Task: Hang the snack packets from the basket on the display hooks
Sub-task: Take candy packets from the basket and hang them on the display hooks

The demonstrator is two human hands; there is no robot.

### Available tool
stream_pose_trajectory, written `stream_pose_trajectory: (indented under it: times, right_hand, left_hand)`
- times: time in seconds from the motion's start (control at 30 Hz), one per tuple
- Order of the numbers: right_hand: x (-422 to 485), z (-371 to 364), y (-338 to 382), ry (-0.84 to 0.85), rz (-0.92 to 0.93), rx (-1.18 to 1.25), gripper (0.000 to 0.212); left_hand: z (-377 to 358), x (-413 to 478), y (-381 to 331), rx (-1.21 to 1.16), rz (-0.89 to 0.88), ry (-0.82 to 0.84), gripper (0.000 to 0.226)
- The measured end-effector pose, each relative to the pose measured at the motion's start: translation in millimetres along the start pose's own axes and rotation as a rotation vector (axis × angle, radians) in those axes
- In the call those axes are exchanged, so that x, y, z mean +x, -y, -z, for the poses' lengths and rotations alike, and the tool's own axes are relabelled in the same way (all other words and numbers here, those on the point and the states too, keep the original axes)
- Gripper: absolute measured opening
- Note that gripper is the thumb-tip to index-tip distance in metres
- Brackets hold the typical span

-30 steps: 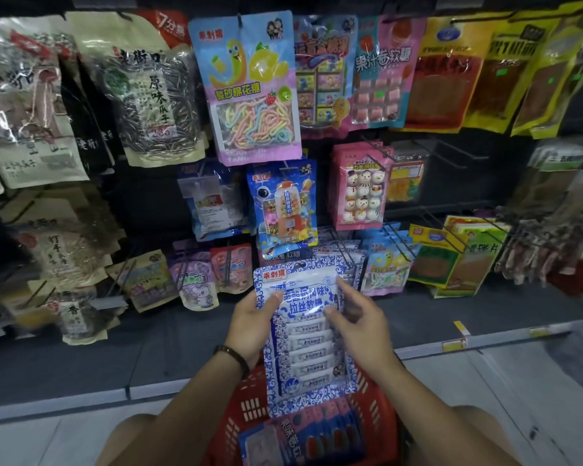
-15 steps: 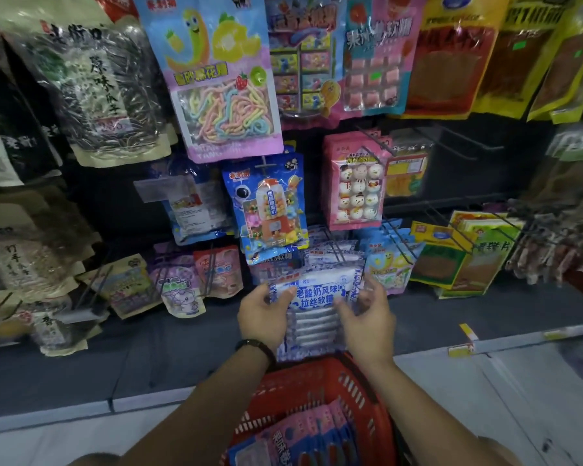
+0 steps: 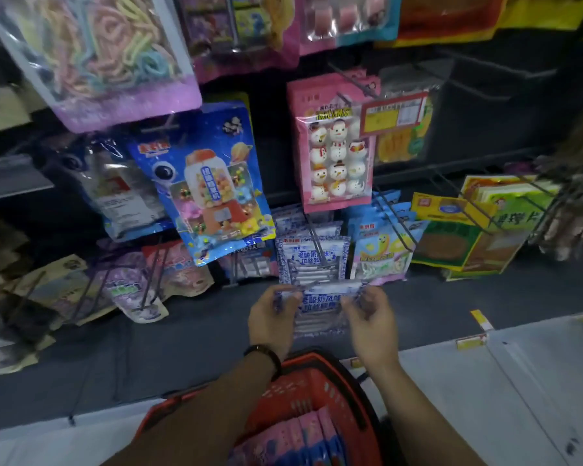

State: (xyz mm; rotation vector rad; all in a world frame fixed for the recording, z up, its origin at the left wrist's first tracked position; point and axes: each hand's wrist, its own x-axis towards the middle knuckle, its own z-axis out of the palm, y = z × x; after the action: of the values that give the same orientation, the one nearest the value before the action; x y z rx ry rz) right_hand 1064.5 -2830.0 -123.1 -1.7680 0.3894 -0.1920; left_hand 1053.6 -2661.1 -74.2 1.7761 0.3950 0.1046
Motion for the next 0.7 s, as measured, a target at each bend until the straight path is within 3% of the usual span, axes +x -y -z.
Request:
stream_pose_trajectory:
  times: [0.2,0.3,0.33,0.4,0.43,0.53,0.63,0.7]
  right_hand:
    - [23.2,-7.8,9.3,0.228,-0.021,0.087,0.075]
    - [35.0,-8.8,9.5,0.22,-0.036,0.082,0.078]
    - [37.2,-10.6,9.6,0.21,-0.041,0.076,0.079]
    - [40.2,-15.2,10.5,0.201,-0.051,0.046,0.083]
    - [42.3,-17.5,10.6,0.205,-0.057,0.034,0.085]
    - [47.7,-22.7,8.0,0.212,-0.076,0.014,0.088]
    - [46.3,-24.9,11.6,0.209,-0.038,0.001,0.087]
    - [45.7,-27.3,12.7,0.222,-0.028,-0.007,0.084]
  left_hand:
    - [-22.3,33.7,29.6,-0.141,0.118,-0.022,0.028]
    - [-33.1,50.7,38.8,-0.17,0.162,-0.008,0.011]
    - [-36.5,56.1,40.9,-0.163,0.182,-0.006,0.021]
    - [-41.8,64.0,41.4,-0.15,0.23,-0.018,0.068]
    - [-43.9,66.9,40.6,-0.156,0.227,-0.027,0.077]
    - [-47.9,72.1,39.8,-0.156,0.219,-0.022,0.065]
    - [-49.4,76.9,42.9,-0.174,0.234,-0.022,0.028]
    - [-51.7,82.4,43.0,-0.203,0.251,-0.019,0.027]
